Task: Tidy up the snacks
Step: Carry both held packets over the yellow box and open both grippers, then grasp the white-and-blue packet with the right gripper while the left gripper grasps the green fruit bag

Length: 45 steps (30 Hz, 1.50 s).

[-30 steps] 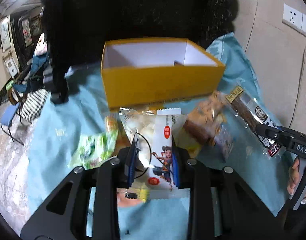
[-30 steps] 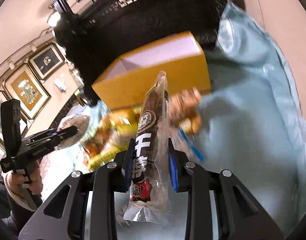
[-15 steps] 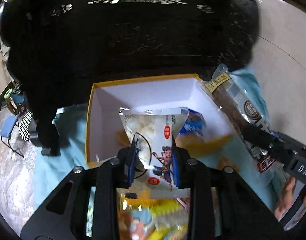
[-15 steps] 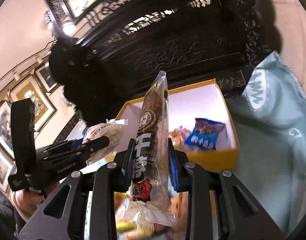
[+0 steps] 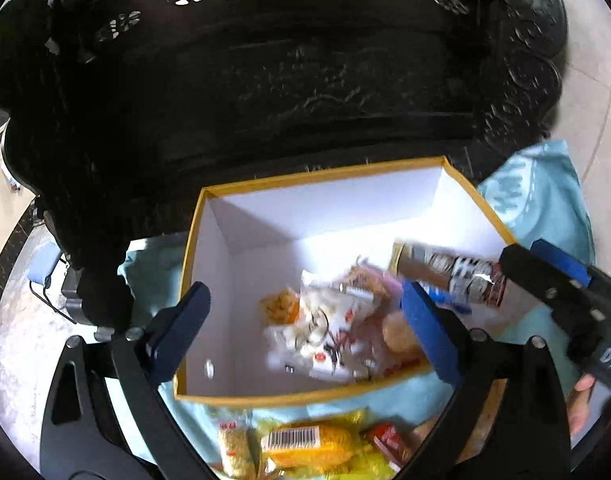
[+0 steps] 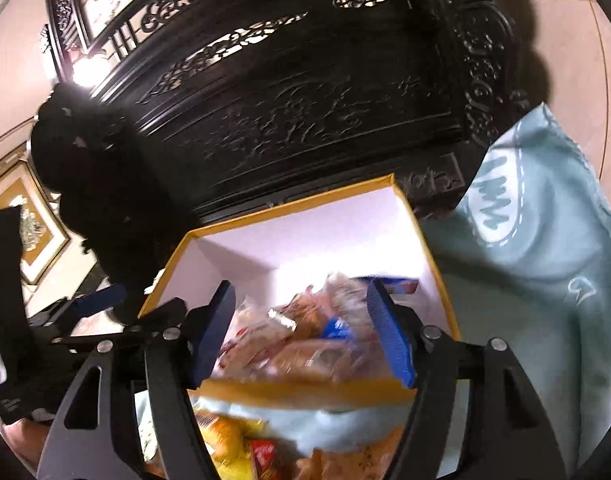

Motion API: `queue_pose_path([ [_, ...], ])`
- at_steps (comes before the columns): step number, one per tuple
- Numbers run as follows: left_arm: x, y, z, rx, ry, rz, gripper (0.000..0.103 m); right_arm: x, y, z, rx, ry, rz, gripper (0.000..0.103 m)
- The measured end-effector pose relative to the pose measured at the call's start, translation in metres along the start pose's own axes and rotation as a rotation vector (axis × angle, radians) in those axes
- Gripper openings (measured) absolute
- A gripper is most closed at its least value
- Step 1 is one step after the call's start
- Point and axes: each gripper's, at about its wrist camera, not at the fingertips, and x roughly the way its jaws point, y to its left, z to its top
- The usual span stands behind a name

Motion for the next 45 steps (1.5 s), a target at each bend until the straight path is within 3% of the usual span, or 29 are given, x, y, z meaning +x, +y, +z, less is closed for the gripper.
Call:
queue_pose_path([
  [9, -0.042, 0.002, -0.041, 0.042, 0.001, -0.017, 0.098, -0.044, 0.001, -0.034, -0.019, 0.029, 0.014, 0.069],
  [18, -0.073, 0.01, -0.11, 0.045, 0.041, -0.051, 0.098, -0.07, -0.007, -0.106, -0.095, 0.124, -0.042, 0.069],
  [26, -0.085, 0.015, -0.162, 0.023, 0.068, -0.066, 0.098, -0.062, -0.015, -0.174, -0.179, 0.249, -0.119, 0.069],
  [36, -0.085, 0.033, -0.205, -0.035, 0.116, -0.068, 0.098, -0.038, -0.012, -0.19, -0.252, 0.29, -0.148, 0.069],
  [41, -0.086, 0.043, -0.212, -0.048, 0.128, -0.062, 0.098, -0.032, -0.008, -0.193, -0.262, 0.322, -0.103, 0.069],
  [45, -0.09, 0.053, -0.215, -0.06, 0.123, -0.052, 0.098, -0.031, -0.008, -0.197, -0.256, 0.391, -0.022, 0.059],
])
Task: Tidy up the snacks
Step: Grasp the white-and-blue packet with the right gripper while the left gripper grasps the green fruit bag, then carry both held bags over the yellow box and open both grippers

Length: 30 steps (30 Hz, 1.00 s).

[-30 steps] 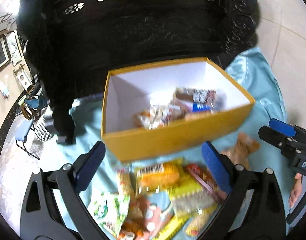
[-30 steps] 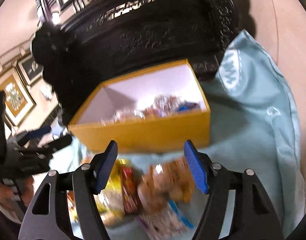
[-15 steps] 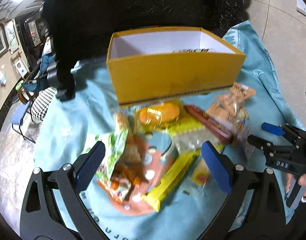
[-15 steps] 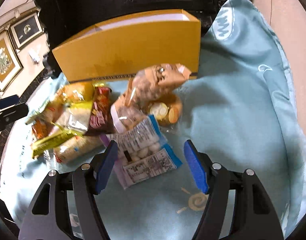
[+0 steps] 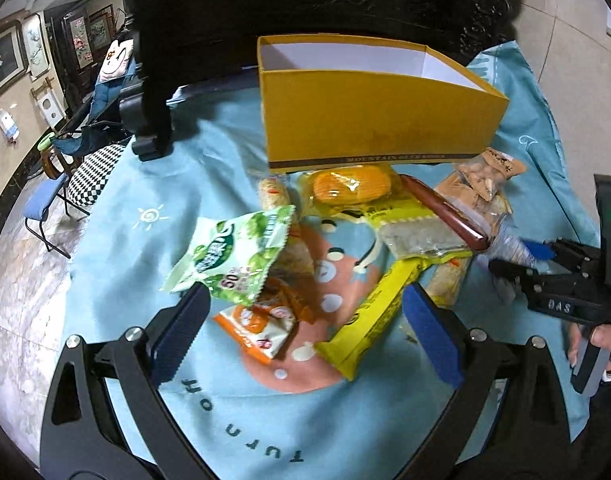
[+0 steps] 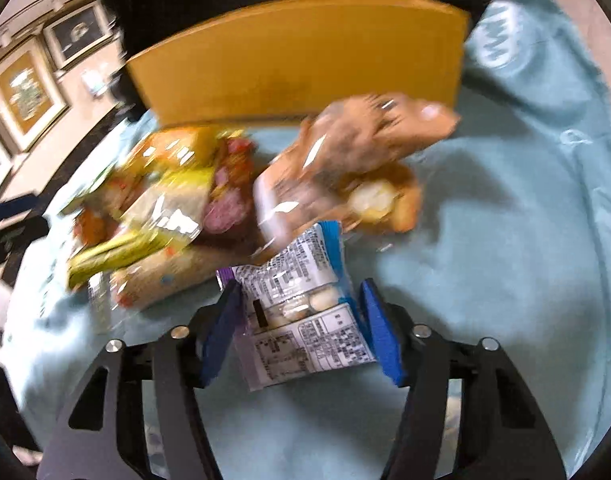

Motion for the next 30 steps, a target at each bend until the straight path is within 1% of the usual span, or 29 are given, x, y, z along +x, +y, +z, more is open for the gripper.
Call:
queue_pose_path([
  [2, -0.002, 0.008, -0.001, -0.007, 0.0, 0.014, 0.098, -0.001, 0.008, -0.004, -0.044, 0.002, 0.023, 0.051],
  [3, -0.002, 0.01, -0.001, -0.013, 0.0, 0.018, 0.098, -0.001, 0.008, -0.004, -0.036, 0.004, 0.05, 0.046],
  [4, -0.003, 0.015, -0.001, -0.024, 0.001, 0.026, 0.098, -0.002, 0.009, -0.005, -0.03, 0.008, 0.081, 0.042],
  [6, -0.004, 0.022, -0.001, -0.039, 0.001, 0.039, 0.098, -0.004, 0.009, -0.007, -0.027, 0.0, 0.084, 0.04],
  [9, -0.003, 0.026, -0.002, -0.031, 0.006, 0.048, 0.098, -0.01, 0.004, -0.009, 0.013, -0.015, 0.118, 0.04],
  [12, -0.002, 0.029, -0.002, -0.022, 0.003, 0.057, 0.098, -0.027, -0.004, -0.012, 0.071, -0.056, 0.174, 0.04],
  [16, 0.004, 0.035, 0.008, -0.01, -0.01, 0.07, 0.098, -0.042, -0.011, -0.015, 0.1, -0.083, 0.189, 0.04],
  [18, 0.012, 0.037, 0.014, -0.005, 0.005, 0.07, 0.098, -0.047, -0.012, -0.018, 0.104, -0.089, 0.199, 0.04],
  [19, 0.019, 0.038, 0.016, 0.003, 0.018, 0.082, 0.098, -0.049, -0.011, -0.019, 0.104, -0.093, 0.201, 0.04],
  [24, 0.047, 0.042, 0.02, 0.023, 0.054, 0.074, 0.098, -0.053, -0.009, -0.02, 0.103, -0.102, 0.216, 0.04],
  [26, 0.061, 0.043, 0.02, 0.025, 0.091, 0.079, 0.098, -0.052, -0.007, -0.017, 0.097, -0.103, 0.22, 0.04],
  [28, 0.077, 0.046, 0.019, 0.023, 0.127, 0.086, 0.097, -0.051, -0.006, -0.015, 0.092, -0.103, 0.225, 0.04],
  [29, 0.083, 0.048, 0.019, 0.015, 0.141, 0.083, 0.093, -0.05, -0.004, -0.014, 0.091, -0.103, 0.226, 0.04],
  [30, 0.088, 0.052, 0.019, -0.001, 0.151, 0.069, 0.092, -0.049, -0.003, -0.013, 0.088, -0.103, 0.227, 0.04],
])
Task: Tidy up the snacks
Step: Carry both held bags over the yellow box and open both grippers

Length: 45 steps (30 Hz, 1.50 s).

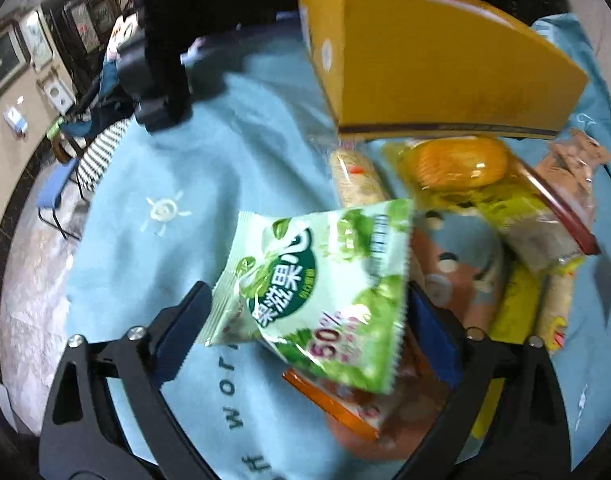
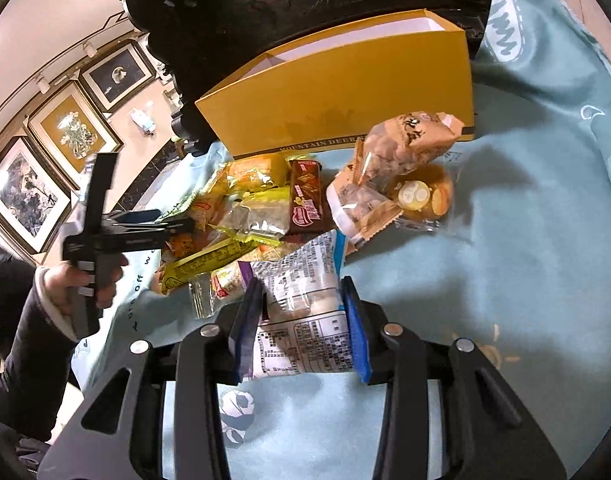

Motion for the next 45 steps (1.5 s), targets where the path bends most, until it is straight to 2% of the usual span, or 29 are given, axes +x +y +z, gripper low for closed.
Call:
queue_pose_path([
  [2, 0.001, 0.007, 0.002, -0.042, 0.001, -0.077, 0.079, 0.002, 0.001, 0.001, -0.003, 0.004, 0.007, 0.04],
  [4, -0.001, 0.007, 0.004, -0.037, -0.001, -0.096, 0.069, 0.005, 0.002, 0.002, -0.008, 0.012, 0.009, 0.04],
  [7, -0.003, 0.004, 0.005, 0.0, -0.004, -0.11, 0.06, 0.008, 0.004, 0.002, -0.006, 0.014, 0.017, 0.04],
  [8, -0.005, 0.003, 0.006, 0.012, -0.005, -0.122, 0.05, 0.009, 0.005, 0.002, -0.008, 0.014, 0.02, 0.04],
  [12, -0.017, -0.001, 0.008, 0.04, -0.027, -0.153, 0.028, 0.009, 0.009, 0.002, -0.02, 0.016, 0.026, 0.04],
  [13, -0.022, -0.001, 0.009, 0.041, -0.036, -0.16, 0.018, 0.008, 0.01, 0.001, -0.022, 0.015, 0.024, 0.04],
  [15, -0.029, -0.001, 0.009, 0.036, -0.047, -0.188, 0.017, 0.005, 0.011, 0.002, -0.025, 0.009, 0.026, 0.04],
  [22, -0.066, -0.015, 0.011, 0.059, -0.117, -0.181, 0.017, -0.014, 0.018, 0.01, -0.028, -0.045, 0.022, 0.041],
  [27, -0.097, -0.035, 0.028, 0.101, -0.188, -0.189, 0.017, -0.033, 0.025, 0.034, -0.057, -0.12, -0.002, 0.04],
  [31, -0.11, -0.054, 0.059, 0.114, -0.222, -0.2, 0.017, -0.046, 0.028, 0.069, -0.07, -0.192, -0.014, 0.041],
  [34, -0.108, -0.067, 0.094, 0.095, -0.228, -0.22, 0.017, -0.051, 0.028, 0.11, -0.083, -0.245, -0.027, 0.041],
  [37, -0.104, -0.08, 0.131, 0.09, -0.233, -0.256, 0.017, -0.045, 0.022, 0.15, -0.085, -0.273, -0.076, 0.041],
  [41, -0.087, -0.102, 0.179, 0.11, -0.24, -0.28, 0.017, -0.027, 0.002, 0.193, -0.058, -0.281, -0.117, 0.041],
  [45, -0.058, -0.116, 0.208, 0.118, -0.214, -0.272, 0.017, 0.007, -0.018, 0.221, -0.033, -0.237, -0.163, 0.041],
])
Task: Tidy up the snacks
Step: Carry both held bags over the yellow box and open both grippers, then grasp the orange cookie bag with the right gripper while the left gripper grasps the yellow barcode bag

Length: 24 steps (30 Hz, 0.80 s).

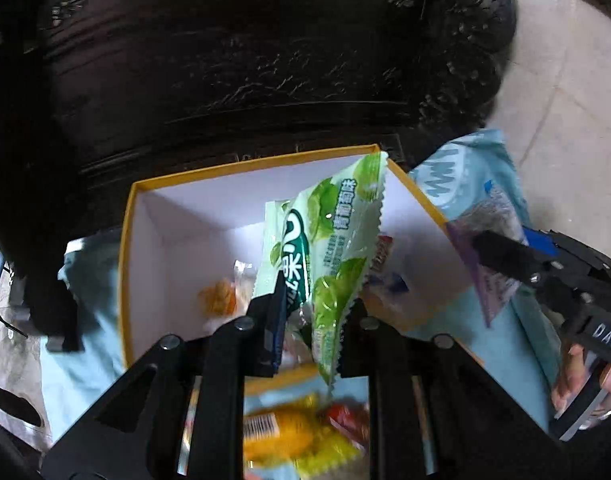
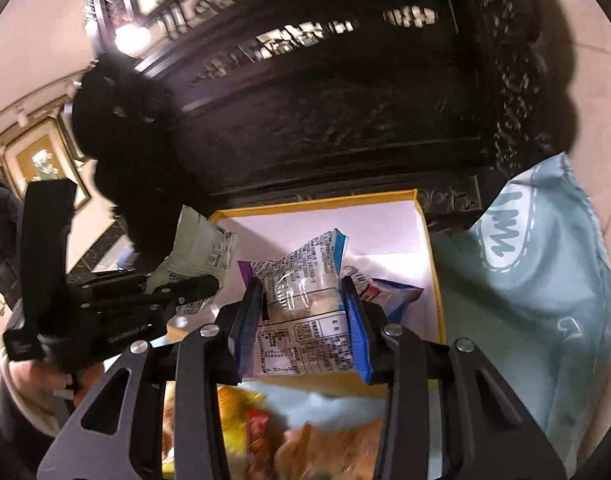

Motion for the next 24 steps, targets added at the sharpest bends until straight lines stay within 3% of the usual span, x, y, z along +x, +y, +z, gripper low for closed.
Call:
queue_pose_path([
  [4, 0.036, 0.005, 0.004, -0.029, 0.039, 0.005, 0.022, 0.034, -0.014, 0.001, 0.026, 0.044, -0.043, 0.045],
  [5, 0.042, 0.007, 0.004, -0.043, 0.043, 0.014, 0.042, 0.041, -0.017, 0.0, 0.037, 0.058, -0.063, 0.045],
  [6, 0.045, 0.009, 0.004, -0.056, 0.045, 0.024, 0.067, 0.045, -0.021, -0.001, 0.053, 0.065, -0.083, 0.053],
  [7, 0.046, 0.012, 0.004, -0.074, 0.037, 0.059, 0.099, 0.044, -0.024, -0.002, 0.075, 0.054, -0.092, 0.063],
  [9, 0.039, 0.012, 0.005, -0.082, -0.016, 0.068, 0.101, 0.04, -0.028, -0.004, 0.103, 0.026, -0.07, 0.069],
  [16, 0.026, 0.012, -0.002, -0.088, 0.007, 0.012, 0.101, 0.014, -0.026, -0.016, 0.086, 0.025, -0.065, 0.069],
  [24, -0.001, -0.01, -0.042, -0.023, 0.036, -0.059, 0.101, -0.022, -0.023, -0.074, 0.029, 0.076, -0.075, 0.069],
])
